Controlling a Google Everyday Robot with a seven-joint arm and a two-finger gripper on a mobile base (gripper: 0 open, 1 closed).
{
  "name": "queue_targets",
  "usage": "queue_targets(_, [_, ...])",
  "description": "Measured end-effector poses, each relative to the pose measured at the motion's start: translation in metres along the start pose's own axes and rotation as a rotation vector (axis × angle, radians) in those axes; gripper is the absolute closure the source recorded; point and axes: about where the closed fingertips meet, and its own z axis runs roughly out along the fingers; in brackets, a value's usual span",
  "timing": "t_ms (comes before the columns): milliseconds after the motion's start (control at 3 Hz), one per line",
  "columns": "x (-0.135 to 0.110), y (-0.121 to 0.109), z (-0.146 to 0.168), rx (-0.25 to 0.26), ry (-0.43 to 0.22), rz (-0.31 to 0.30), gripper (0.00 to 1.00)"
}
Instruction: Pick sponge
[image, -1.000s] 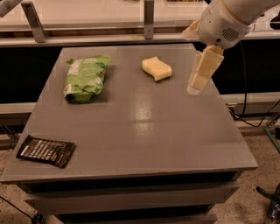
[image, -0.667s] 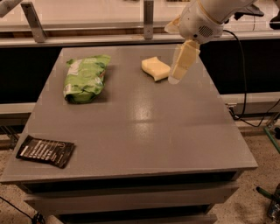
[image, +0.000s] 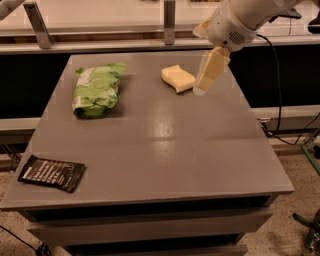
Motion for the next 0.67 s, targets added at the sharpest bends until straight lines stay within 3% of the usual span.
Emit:
queue_targets(333, [0.022,-0.015,0.008,0.069,-0.03,0.049,0.0])
queue_targets(667, [0.041,-0.035,0.021,0.112,-0.113,0.13,0.0])
